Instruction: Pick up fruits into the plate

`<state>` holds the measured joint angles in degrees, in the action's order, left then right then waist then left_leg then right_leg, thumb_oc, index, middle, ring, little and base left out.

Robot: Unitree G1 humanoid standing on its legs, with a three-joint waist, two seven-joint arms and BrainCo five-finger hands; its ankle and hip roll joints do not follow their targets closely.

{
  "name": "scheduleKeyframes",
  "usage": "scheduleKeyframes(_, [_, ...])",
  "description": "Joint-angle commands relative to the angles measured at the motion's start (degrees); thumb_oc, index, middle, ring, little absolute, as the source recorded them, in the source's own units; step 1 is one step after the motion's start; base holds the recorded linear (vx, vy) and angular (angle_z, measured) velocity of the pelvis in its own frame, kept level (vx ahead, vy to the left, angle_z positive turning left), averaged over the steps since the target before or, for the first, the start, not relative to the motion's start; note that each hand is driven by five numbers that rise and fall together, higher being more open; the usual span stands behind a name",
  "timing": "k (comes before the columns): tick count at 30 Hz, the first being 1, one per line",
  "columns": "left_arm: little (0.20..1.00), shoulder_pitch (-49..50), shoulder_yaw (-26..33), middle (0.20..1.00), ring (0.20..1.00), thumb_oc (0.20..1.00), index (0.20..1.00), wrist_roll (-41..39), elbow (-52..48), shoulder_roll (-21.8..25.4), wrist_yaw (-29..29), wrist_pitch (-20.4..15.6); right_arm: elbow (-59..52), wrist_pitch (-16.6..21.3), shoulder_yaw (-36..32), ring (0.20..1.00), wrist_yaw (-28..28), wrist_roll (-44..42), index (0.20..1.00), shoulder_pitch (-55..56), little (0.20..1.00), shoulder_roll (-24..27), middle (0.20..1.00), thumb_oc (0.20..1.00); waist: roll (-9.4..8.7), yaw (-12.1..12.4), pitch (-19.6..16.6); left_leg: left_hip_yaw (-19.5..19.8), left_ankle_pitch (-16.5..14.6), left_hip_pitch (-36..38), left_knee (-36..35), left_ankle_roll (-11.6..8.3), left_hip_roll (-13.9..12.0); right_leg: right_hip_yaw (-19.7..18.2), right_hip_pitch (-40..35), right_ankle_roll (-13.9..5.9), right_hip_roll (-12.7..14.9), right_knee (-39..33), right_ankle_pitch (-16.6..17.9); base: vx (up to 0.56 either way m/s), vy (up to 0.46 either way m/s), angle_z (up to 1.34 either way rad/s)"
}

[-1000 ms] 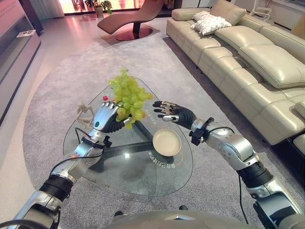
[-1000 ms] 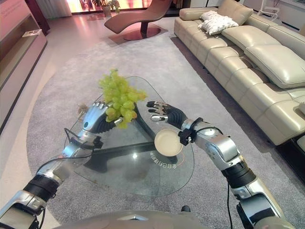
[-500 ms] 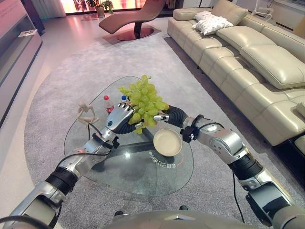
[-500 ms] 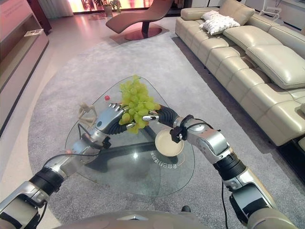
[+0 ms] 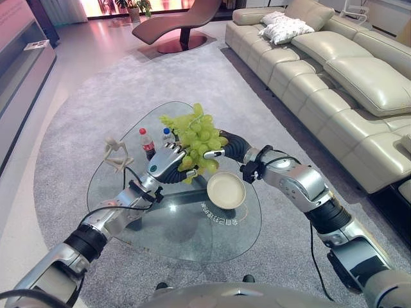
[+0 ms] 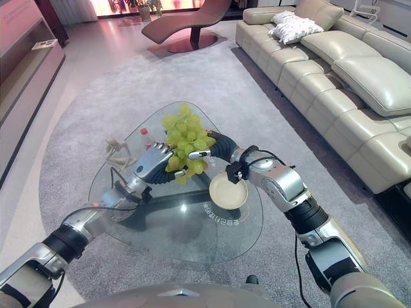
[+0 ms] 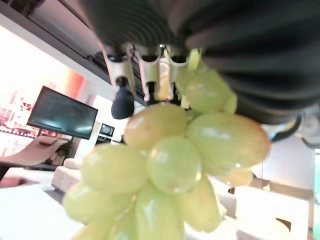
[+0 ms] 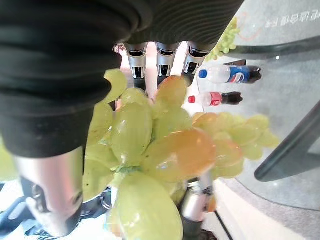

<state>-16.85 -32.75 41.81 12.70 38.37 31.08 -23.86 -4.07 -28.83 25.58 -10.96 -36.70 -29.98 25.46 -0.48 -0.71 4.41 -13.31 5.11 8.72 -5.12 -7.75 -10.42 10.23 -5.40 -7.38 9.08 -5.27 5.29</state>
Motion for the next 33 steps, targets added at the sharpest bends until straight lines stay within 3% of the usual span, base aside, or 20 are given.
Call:
scheduleKeyframes(1, [0.200, -7.0, -4.0, 0.200, 0.200, 0.200, 0.200, 2.0, 2.6, -0.9, 0.4, -0.5, -2.1, 2.7, -0.8, 1.000, 1.8, -5.9, 1.000, -7.4, 1.000, -3.6, 1.000, 1.000, -1.33, -0.3, 0.2, 0.0, -4.3, -0.6, 1.0, 1.59, 0.8, 3.9, -2.0, -2.59, 3.7, 1.2, -1.9, 0.00, 0.000, 0.00])
scheduleKeyframes(12, [0.200, -9.5, -7.1, 0.200, 0.200, 0.200, 0.200, 4.6, 6.3, -6.1, 4.6, 3.4, -3.4, -0.1, 3.2, 1.000, 3.2, -12.4, 1.000, -7.0, 1.000, -9.2, 1.000, 1.000, -1.75, -0.6, 0.3, -1.0, -3.9, -0.7, 1.1, 1.32, -0.2, 4.0, -1.9, -2.41, 3.5, 1.3, -2.2, 0.00, 0.000, 0.00])
scheduleKeyframes(14, [0.200, -9.8, -7.2, 0.200, 0.200, 0.200, 0.200, 4.9, 6.3, -6.3, 4.6, 3.8, -3.8, -0.2, 3.8, 0.435, 3.7, -12.8, 0.435, -6.8, 0.435, -9.5, 0.435, 0.435, -1.77, -0.6, 0.4, -1.1, -3.8, -0.7, 1.1, 1.27, -0.3, 4.1, -1.9, -2.36, 3.6, 1.3, -2.1, 0.00, 0.000, 0.00])
scheduleKeyframes(15, [0.200, -10.1, -7.4, 0.200, 0.200, 0.200, 0.200, 5.3, 6.4, -6.6, 4.8, 3.9, -3.6, -0.4, 4.1, 0.200, 3.7, -12.7, 0.200, -6.6, 0.200, -10.0, 0.200, 0.200, -1.73, -0.6, 0.5, -1.1, -3.8, -0.8, 1.1, 1.26, -0.3, 4.2, -1.9, -2.33, 3.5, 1.3, -2.2, 0.00, 0.000, 0.00])
scheduleKeyframes(21, [0.200, -10.3, -7.1, 0.200, 0.200, 0.200, 0.200, 4.9, 4.7, -6.0, 4.8, 6.6, -3.3, -2.9, 5.1, 0.200, 3.2, -11.9, 0.200, -5.6, 0.200, -9.9, 0.200, 0.200, -1.46, -0.6, 0.4, -0.6, -3.7, -0.9, 1.0, 1.28, -0.2, 4.3, -2.0, -2.24, 3.6, 1.4, -2.4, 0.00, 0.000, 0.00])
scheduleKeyframes(23, [0.200, -10.1, -6.3, 0.200, 0.200, 0.200, 0.200, 4.8, 4.5, -5.4, 5.1, 7.4, -3.4, -3.3, 5.3, 0.238, 2.8, -11.9, 0.238, -5.1, 0.238, -9.4, 0.238, 0.238, -1.47, -0.6, 0.3, -0.5, -3.7, -1.0, 1.0, 1.25, -0.2, 4.3, -2.0, -2.18, 3.5, 1.4, -2.4, 0.00, 0.000, 0.00])
scheduleKeyframes(24, [0.200, -10.1, -5.9, 0.200, 0.200, 0.200, 0.200, 4.8, 4.6, -5.2, 5.4, 7.5, -3.4, -3.4, 5.3, 0.504, 2.4, -11.5, 0.504, -4.9, 0.504, -9.2, 0.504, 0.504, -1.47, -0.6, 0.3, -0.5, -3.6, -1.0, 1.0, 1.23, -0.1, 4.3, -2.0, -2.15, 3.5, 1.4, -2.4, 0.00, 0.000, 0.00])
scheduleKeyframes(25, [0.200, -10.0, -5.0, 0.200, 0.200, 0.200, 0.200, 4.5, 4.8, -4.6, 6.3, 8.2, -3.4, -3.8, 5.4, 1.000, 1.8, -10.7, 1.000, -4.5, 1.000, -8.7, 1.000, 1.000, -1.49, -0.5, 0.3, -0.4, -3.5, -1.1, 1.0, 1.16, -0.2, 4.2, -2.0, -2.08, 3.4, 1.4, -2.5, 0.00, 0.000, 0.00])
scheduleKeyframes(33, [0.200, -9.2, -0.4, 0.200, 0.200, 0.200, 0.200, 1.8, 5.0, -1.8, 8.0, 7.2, -3.4, -3.0, 4.4, 1.000, -0.8, -7.7, 1.000, -2.1, 1.000, -6.4, 1.000, 1.000, -1.59, -0.2, 0.2, 0.6, -3.3, -1.4, 0.9, 1.08, -0.1, 4.0, -2.0, -1.76, 3.1, 1.6, -2.5, 0.00, -0.004, 0.01])
